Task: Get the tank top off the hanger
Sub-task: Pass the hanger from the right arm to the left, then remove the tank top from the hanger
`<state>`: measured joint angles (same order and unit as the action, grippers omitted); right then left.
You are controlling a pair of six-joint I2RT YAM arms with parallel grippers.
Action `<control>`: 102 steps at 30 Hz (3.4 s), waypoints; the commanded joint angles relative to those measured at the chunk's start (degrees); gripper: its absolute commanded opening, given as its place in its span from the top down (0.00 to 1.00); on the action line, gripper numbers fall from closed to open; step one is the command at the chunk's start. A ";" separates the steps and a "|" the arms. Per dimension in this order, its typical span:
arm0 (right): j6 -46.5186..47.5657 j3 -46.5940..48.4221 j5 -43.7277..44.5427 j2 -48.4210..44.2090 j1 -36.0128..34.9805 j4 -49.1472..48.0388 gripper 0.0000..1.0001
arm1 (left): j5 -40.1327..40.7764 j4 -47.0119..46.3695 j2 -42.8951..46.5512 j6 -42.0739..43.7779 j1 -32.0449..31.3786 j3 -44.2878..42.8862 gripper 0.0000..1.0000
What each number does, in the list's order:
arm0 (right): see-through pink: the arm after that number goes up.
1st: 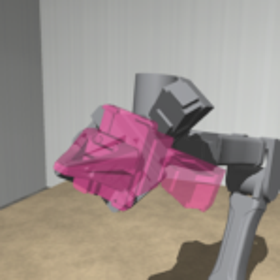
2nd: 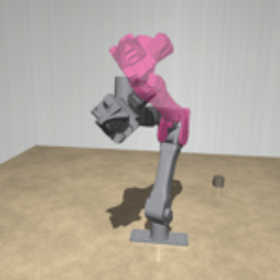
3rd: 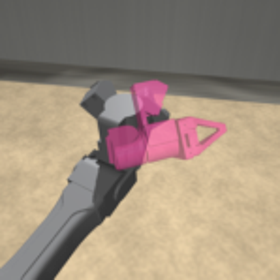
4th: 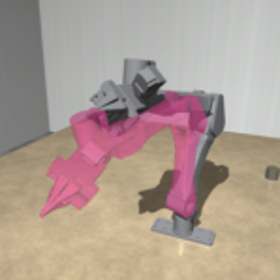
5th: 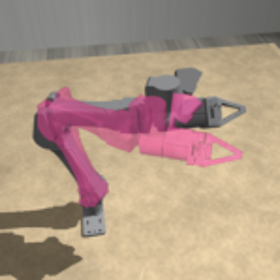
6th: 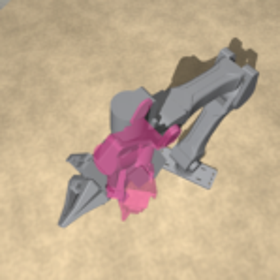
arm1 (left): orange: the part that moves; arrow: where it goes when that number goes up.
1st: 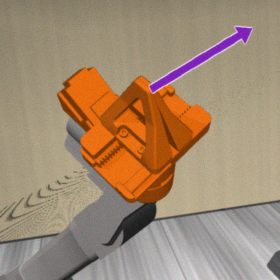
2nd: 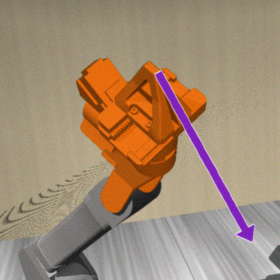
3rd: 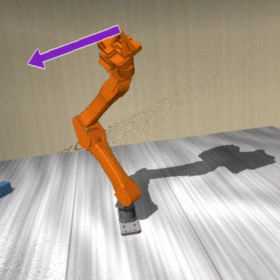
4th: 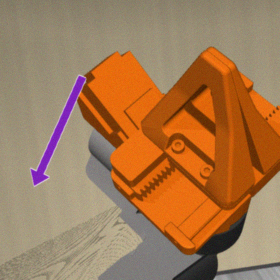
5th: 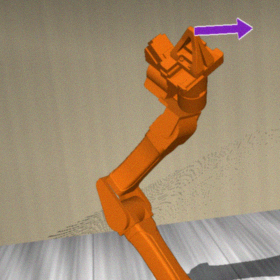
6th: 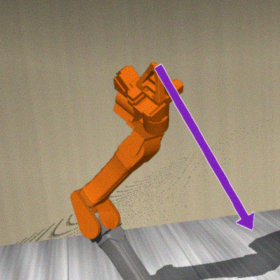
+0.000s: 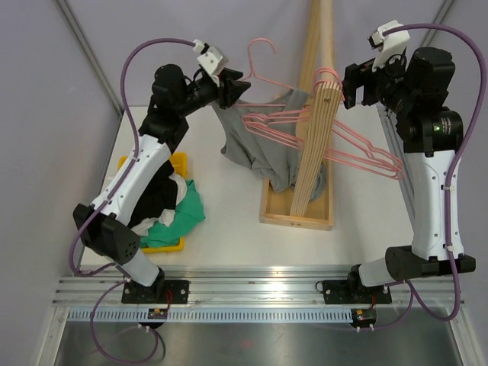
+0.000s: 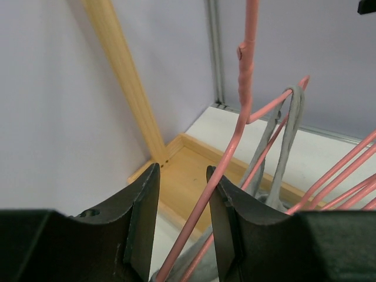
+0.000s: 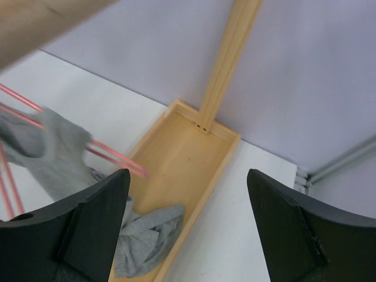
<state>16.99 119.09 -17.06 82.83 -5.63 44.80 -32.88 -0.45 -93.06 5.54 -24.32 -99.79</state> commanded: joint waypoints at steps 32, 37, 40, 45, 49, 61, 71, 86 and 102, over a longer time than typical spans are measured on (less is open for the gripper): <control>-20.93 -3.96 -15.25 -24.38 -0.26 -11.29 0.02 | 33.24 7.55 54.73 1.41 6.03 32.20 1.00; -27.09 -4.82 -23.28 -21.31 -0.26 -17.53 0.03 | 30.60 10.73 61.40 -3.16 6.03 36.84 1.00; -29.47 -6.76 -23.90 -19.73 -0.26 -19.74 0.03 | 29.72 10.56 63.87 -5.27 6.03 38.79 1.00; -29.92 -5.10 -23.82 -14.12 -5.85 -21.25 0.04 | 27.96 9.94 64.76 -8.17 6.03 39.32 1.00; -15.10 7.77 -4.53 -4.81 -28.34 -7.06 0.04 | 27.70 8.80 63.26 -8.88 6.03 38.18 1.00; -3.37 22.33 20.57 13.33 -47.99 -4.53 0.01 | 27.35 9.50 61.77 -6.33 6.03 36.24 1.00; -1.36 20.57 29.26 9.81 -48.07 -7.27 0.00 | 27.70 9.68 62.82 -5.89 6.03 36.86 1.00; 4.09 34.28 26.91 15.43 -50.34 -7.35 0.00 | 27.52 10.38 60.98 -5.89 6.03 35.36 1.00; 5.61 6.45 44.03 10.70 -67.41 -21.64 0.22 | 31.47 9.41 61.85 -6.59 6.03 37.29 1.00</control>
<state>26.59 133.71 21.15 97.82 -72.88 31.94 -3.36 13.39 -32.23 -0.91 -18.17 -62.30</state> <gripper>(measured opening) 0.803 0.395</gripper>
